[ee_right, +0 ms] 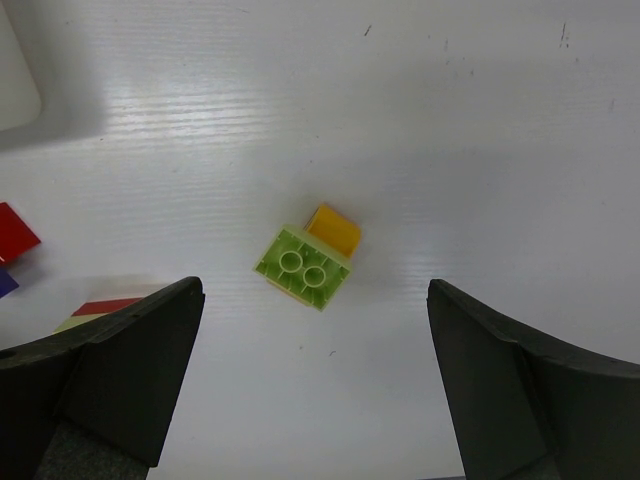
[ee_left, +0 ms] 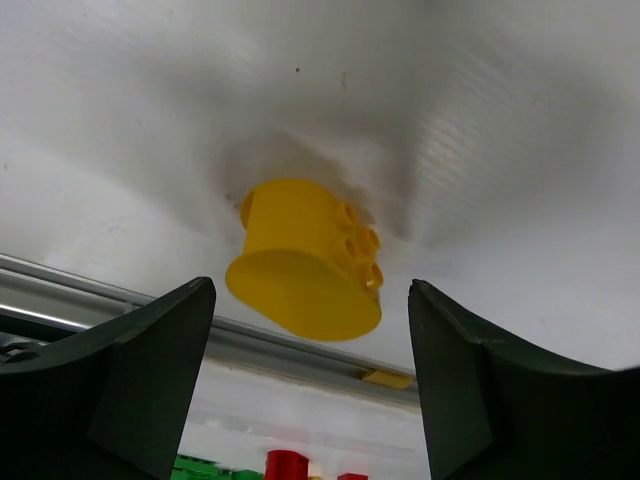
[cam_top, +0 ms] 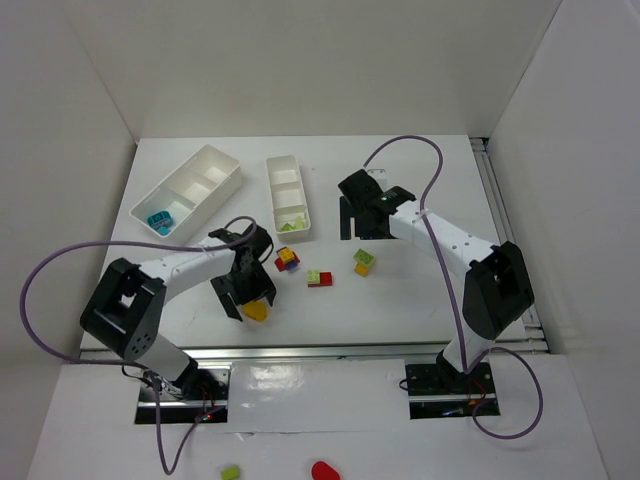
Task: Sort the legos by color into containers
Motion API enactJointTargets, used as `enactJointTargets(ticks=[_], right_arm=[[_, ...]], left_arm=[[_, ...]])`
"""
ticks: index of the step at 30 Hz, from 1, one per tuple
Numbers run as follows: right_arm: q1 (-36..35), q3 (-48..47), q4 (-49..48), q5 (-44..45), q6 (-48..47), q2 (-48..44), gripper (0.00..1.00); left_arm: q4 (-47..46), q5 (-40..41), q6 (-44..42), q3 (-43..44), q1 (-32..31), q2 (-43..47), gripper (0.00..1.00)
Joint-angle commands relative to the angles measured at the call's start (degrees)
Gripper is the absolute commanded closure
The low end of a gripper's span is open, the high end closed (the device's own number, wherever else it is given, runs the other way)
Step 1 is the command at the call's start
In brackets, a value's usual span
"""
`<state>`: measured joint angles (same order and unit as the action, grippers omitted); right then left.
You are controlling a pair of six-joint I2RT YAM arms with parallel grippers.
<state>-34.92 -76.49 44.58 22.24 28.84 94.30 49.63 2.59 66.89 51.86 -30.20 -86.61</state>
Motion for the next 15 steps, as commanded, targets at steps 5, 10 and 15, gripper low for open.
enactJointTargets(ticks=[5, 10, 15], right_arm=[[-0.5, -1.12, -0.72, 0.44, -0.28, -1.67, 0.0], [-0.5, -1.12, -0.72, 0.44, -0.28, -1.67, 0.0], [-0.5, -2.17, -0.72, 0.44, -0.28, -0.61, 0.0]], left_arm=[[-1.9, 2.33, 4.47, 2.37, -0.21, -5.41, 0.24], [-0.67, 6.1, 3.86, 6.4, -0.21, -4.8, 0.67], [4.59, 11.46, -3.16, 16.24, 5.31, -4.27, 0.78]])
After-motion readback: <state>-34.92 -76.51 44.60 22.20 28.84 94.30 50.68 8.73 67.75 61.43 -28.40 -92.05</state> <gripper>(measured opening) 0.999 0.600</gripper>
